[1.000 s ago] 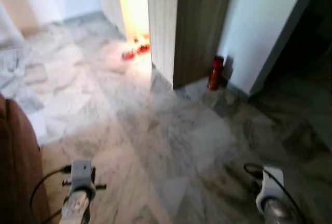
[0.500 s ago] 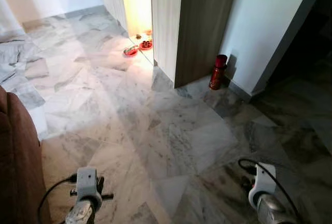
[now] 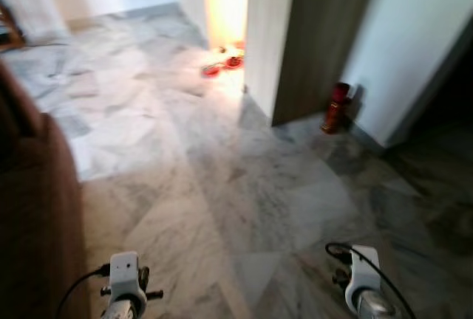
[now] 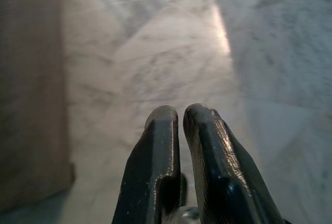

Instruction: Move the pillow to the sofa from floor

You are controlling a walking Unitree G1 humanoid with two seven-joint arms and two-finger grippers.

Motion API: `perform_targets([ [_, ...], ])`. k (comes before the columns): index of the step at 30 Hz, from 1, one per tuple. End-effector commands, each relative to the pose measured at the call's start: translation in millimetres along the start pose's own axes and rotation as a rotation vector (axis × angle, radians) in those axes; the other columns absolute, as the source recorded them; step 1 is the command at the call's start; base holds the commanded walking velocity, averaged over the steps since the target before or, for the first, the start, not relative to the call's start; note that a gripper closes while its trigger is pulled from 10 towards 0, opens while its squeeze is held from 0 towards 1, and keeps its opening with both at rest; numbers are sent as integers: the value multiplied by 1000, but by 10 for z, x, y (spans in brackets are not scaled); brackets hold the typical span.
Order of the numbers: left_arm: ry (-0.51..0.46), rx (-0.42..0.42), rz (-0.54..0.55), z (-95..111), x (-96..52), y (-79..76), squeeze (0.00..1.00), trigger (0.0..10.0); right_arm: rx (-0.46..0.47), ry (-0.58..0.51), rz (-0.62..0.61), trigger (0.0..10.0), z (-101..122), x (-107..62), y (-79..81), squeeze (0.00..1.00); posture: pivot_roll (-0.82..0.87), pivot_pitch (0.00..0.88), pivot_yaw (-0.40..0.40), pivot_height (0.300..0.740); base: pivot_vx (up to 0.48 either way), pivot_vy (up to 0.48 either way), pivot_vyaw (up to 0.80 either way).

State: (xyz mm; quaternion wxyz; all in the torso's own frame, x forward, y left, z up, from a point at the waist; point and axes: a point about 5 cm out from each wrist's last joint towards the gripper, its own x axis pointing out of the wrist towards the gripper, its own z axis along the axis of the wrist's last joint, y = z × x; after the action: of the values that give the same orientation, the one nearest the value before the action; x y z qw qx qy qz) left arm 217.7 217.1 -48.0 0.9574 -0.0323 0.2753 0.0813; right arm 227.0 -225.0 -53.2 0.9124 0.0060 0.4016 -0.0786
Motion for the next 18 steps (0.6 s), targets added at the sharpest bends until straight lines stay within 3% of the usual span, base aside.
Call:
perform_targets([
  [1,49,13,7,-89,-29,34,0,10000,-5,29,5,10000,-86,-12,17,0,18,49,10,723,0,0,800],
  [6,62,19,13,-110,-41,75,0,10000,-18,38,23,10000,-116,-12,90,0,20,49,26,723,0,0,800],
  [9,118,25,28,-213,-82,127,0,10000,-15,40,24,10000,-107,-10,78,0,12,52,30,723,0,0,800],
  [18,151,17,47,-247,-82,114,0,10000,10,9,42,10000,1,9,110,0,9,60,10,723,0,0,800],
])
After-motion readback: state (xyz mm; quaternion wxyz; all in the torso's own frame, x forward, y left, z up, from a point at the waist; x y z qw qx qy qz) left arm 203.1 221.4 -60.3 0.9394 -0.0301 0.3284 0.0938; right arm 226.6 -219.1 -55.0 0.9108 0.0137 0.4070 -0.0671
